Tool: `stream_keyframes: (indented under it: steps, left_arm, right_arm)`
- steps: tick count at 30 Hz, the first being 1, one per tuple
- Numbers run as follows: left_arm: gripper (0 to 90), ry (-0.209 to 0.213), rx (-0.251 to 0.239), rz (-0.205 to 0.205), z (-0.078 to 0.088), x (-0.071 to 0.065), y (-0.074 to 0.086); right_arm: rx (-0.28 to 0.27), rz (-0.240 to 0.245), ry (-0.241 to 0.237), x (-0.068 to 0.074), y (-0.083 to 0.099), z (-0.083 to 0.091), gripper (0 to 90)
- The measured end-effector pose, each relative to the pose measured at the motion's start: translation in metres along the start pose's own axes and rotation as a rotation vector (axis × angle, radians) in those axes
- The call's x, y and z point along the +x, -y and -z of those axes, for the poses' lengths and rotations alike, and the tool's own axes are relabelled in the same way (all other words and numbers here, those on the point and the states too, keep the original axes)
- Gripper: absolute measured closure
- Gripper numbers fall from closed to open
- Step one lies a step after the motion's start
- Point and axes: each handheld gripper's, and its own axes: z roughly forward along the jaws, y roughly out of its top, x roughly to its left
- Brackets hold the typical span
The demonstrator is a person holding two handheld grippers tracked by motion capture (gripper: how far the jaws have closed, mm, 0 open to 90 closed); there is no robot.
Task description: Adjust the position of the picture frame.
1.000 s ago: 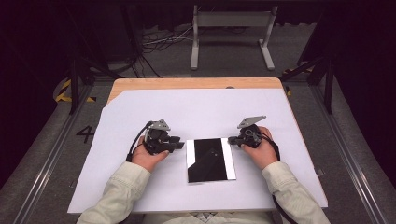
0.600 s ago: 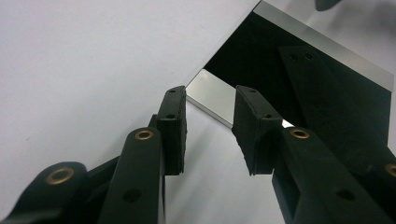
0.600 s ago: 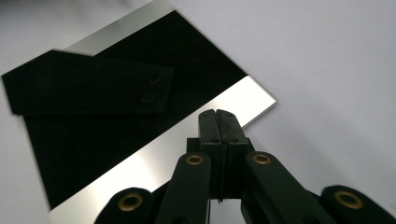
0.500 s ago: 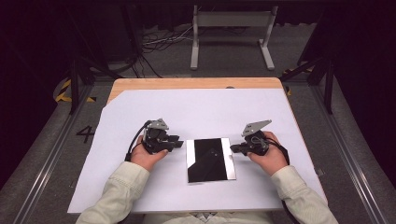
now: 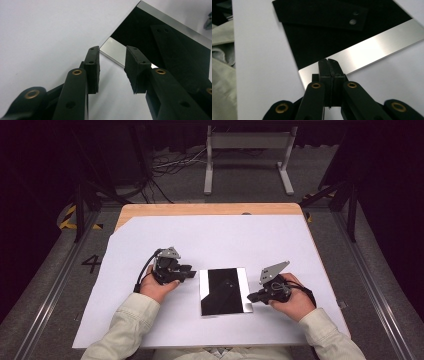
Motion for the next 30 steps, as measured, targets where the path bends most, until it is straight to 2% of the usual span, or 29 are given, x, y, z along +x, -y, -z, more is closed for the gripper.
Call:
stream_keyframes:
  steps: [8,13,16,19,22,24,28,30]
  left_arm:
    - [65.1,0.001,0.003,-0.002,-0.001,0.001,0.000]
    - [65.0,0.001,0.002,-0.003,-0.001,0.000,0.000]
    - [65.0,0.000,0.002,0.002,0.000,0.000,0.000]
    - [64.9,-0.001,0.000,0.002,0.000,0.000,0.000]
    - [64.5,-0.007,0.001,-0.003,0.000,0.001,-0.001]
    - [63.9,-0.021,-0.009,-0.004,0.001,0.001,-0.001]
    - [60.7,-0.063,-0.033,-0.006,0.007,0.004,-0.001]
    - [59.7,-0.077,-0.050,0.012,0.009,0.006,0.000]
  right_arm:
    - [0.071,0.055,-0.071,0.015,0.004,-0.006,90.0]
    - [0.102,0.078,-0.092,0.022,0.005,-0.011,90.0]
    - [0.114,0.082,-0.058,0.022,0.005,-0.012,90.0]
    - [0.116,0.076,-0.061,0.021,0.005,-0.012,90.0]
    - [0.128,0.084,-0.025,0.023,0.003,-0.013,90.0]
    - [0.124,0.084,0.001,0.022,0.003,-0.012,90.0]
    - [0.102,0.049,0.040,0.013,0.003,-0.012,90.0]
    - [0.095,0.036,0.069,0.009,0.002,-0.012,90.0]
